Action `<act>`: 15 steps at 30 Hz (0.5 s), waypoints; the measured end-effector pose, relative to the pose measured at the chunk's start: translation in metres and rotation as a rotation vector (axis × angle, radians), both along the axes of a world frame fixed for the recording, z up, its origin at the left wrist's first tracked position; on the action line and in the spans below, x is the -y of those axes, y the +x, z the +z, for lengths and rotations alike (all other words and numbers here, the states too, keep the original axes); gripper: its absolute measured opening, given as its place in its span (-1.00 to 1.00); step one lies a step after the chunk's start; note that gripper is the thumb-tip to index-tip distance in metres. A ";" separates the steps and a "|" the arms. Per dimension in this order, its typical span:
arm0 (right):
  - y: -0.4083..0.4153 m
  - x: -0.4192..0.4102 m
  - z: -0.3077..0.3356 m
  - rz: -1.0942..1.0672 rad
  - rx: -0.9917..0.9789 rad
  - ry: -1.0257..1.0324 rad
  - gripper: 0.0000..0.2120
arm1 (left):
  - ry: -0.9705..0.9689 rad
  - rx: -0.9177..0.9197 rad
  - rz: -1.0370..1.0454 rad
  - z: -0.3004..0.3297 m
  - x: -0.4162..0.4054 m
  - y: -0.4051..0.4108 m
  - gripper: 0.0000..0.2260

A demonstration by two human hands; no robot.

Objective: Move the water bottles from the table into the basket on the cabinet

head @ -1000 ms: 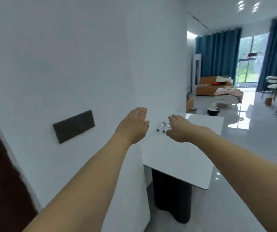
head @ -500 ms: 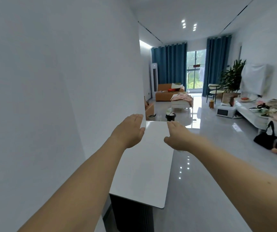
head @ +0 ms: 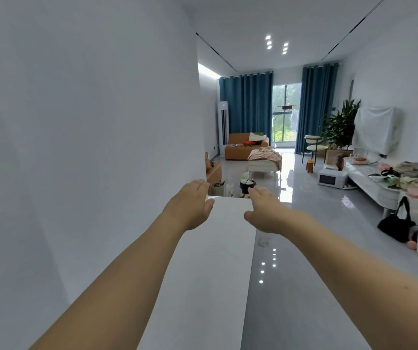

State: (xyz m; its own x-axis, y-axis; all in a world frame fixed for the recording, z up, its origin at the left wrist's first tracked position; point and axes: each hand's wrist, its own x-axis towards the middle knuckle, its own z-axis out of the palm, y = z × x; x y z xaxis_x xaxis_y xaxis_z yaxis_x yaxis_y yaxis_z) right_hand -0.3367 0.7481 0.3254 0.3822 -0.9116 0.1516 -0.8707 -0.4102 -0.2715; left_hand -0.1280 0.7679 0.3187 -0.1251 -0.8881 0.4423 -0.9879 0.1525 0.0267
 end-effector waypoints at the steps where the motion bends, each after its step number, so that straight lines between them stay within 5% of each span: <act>1: -0.001 0.018 0.004 -0.012 -0.003 -0.004 -0.35 | 0.013 -0.021 0.001 0.001 0.021 0.001 -0.53; 15: -0.019 0.220 0.006 0.001 -0.012 -0.008 -0.41 | 0.013 -0.044 -0.123 0.002 0.236 -0.033 -0.61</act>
State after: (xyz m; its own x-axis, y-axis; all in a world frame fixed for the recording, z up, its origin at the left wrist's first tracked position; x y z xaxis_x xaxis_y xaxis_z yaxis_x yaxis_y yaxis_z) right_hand -0.3559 0.5285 0.3316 0.3852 -0.9098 0.1544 -0.8732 -0.4134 -0.2579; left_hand -0.1612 0.5322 0.3210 -0.2140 -0.8732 0.4379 -0.9598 0.2714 0.0721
